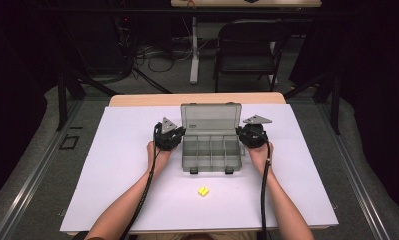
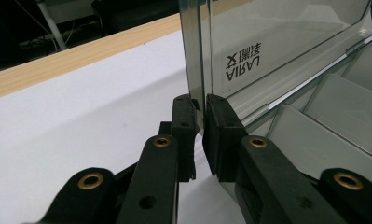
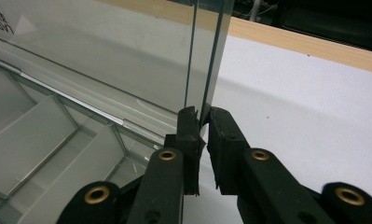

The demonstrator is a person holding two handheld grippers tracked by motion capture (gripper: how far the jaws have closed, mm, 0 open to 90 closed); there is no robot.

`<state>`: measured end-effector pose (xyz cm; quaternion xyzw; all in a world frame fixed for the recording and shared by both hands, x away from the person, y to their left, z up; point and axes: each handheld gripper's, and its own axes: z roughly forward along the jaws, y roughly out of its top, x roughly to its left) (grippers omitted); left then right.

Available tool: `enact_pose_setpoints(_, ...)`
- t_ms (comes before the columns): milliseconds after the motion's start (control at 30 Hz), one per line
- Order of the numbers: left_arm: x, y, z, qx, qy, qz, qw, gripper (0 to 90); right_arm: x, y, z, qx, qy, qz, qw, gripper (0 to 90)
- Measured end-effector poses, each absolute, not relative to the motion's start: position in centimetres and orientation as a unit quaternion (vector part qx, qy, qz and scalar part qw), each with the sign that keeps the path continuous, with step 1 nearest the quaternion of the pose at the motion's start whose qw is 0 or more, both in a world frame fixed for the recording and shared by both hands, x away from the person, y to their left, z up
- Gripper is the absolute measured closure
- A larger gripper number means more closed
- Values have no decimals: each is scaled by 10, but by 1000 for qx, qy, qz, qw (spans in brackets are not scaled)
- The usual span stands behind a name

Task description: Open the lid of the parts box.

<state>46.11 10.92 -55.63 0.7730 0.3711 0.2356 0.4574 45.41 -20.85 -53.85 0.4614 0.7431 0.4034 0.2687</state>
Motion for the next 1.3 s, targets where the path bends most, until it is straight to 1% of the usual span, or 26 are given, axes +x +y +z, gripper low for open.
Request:
enact_pose_setpoints(67, 462, 109, -556, 774, 372, 235, 455, 805, 455, -209, -539, 460, 744, 402, 269, 824)
enact_pose_setpoints(233, 463, 107, -557, 774, 372, 239, 453, 801, 456, -209, -540, 462, 744, 401, 268, 821)
enact_pose_setpoints(567, 464, 105, -557, 772, 378, 251, 445, 762, 459, -208, -540, 458, 750, 393, 269, 787)
enact_pose_setpoints(600, 464, 105, -557, 772, 380, 254, 442, 754, 459, -208, -540, 458, 751, 393, 269, 767)
enact_pose_setpoints(667, 464, 107, -557, 768, 385, 256, 443, 713, 460, -208, -539, 458, 750, 393, 271, 757)
enact_pose_setpoints(700, 463, 109, -556, 766, 387, 255, 446, 671, 459, -208, -539, 457, 750, 393, 272, 740)
enact_pose_setpoints(733, 463, 110, -554, 764, 388, 255, 449, 597, 459, -208, -538, 457, 749, 393, 275, 724)
enact_pose_setpoints(767, 463, 111, -552, 763, 387, 255, 452, 550, 458, -209, -536, 454, 749, 395, 276, 699)
enact_pose_setpoints(800, 462, 112, -550, 762, 385, 256, 453, 529, 457, -209, -535, 450, 750, 398, 278, 683)
enact_pose_setpoints(867, 460, 114, -546, 762, 385, 252, 455, 449, 454, -210, -531, 448, 750, 401, 277, 636)
enact_pose_setpoints(967, 457, 117, -542, 770, 381, 238, 454, 378, 450, -212, -527, 439, 756, 406, 268, 555)
enact_pose_setpoints(1167, 446, 127, -536, 781, 366, 234, 449, 300, 438, -215, -522, 422, 769, 410, 251, 374)
enact_pose_setpoints(1300, 438, 134, -533, 782, 362, 231, 451, 254, 429, -219, -518, 415, 770, 426, 232, 299)
